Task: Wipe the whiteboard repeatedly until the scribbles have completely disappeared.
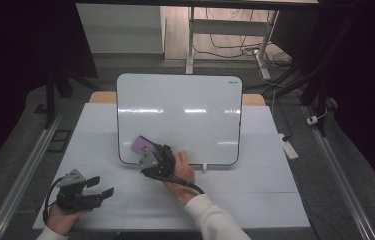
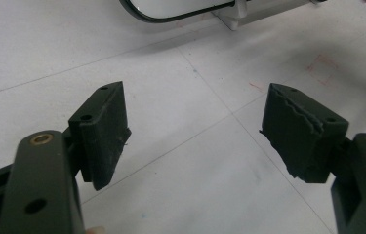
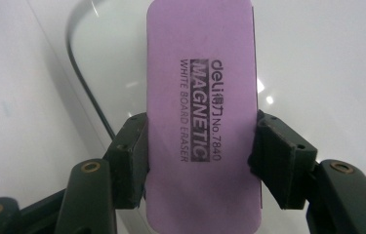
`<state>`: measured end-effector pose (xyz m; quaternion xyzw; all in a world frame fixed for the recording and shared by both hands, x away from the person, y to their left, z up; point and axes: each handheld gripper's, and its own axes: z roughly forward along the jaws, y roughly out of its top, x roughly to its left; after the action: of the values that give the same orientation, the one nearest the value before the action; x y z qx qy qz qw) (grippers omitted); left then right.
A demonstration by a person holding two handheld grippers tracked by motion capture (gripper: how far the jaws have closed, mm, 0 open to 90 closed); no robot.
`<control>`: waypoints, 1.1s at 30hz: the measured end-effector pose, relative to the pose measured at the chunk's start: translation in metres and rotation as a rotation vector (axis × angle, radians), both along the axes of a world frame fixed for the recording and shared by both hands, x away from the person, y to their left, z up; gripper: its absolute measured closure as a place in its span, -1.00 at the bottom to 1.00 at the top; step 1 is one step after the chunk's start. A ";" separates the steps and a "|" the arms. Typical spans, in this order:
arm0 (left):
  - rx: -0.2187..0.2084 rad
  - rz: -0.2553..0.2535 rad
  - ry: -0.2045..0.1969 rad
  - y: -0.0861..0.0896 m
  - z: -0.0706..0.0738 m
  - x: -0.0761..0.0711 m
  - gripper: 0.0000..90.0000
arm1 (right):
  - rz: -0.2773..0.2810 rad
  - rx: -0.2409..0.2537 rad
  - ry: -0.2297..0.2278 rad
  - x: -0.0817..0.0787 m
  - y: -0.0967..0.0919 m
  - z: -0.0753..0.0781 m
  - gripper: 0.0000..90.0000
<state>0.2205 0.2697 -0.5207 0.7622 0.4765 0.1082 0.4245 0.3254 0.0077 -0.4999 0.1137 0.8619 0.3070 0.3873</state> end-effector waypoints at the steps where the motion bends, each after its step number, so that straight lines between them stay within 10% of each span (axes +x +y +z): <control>1: 0.001 -0.001 0.000 0.000 0.000 0.000 -0.43 | 0.003 -0.029 -0.010 0.000 -0.009 0.000 -0.08; 6: 0.001 -0.004 -0.002 -0.001 0.001 0.000 -0.43 | -0.006 -0.166 -0.008 -0.003 -0.045 0.003 -0.08; 12: 0.004 -0.004 -0.001 -0.001 0.000 0.001 -0.43 | -0.010 -0.217 0.000 -0.004 -0.069 0.003 -0.08; 23: 0.001 0.001 0.000 0.000 0.000 0.000 -0.43 | 0.082 -0.284 -0.029 -0.003 -0.031 0.003 -0.08; 33: -0.002 0.000 -0.010 -0.002 0.001 0.001 -0.43 | -0.048 0.054 0.095 -0.001 -0.102 0.038 -0.08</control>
<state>0.2219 0.2679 -0.5196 0.7613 0.4746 0.1117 0.4275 0.3246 -0.0943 -0.4616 0.1594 0.8677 0.3149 0.3499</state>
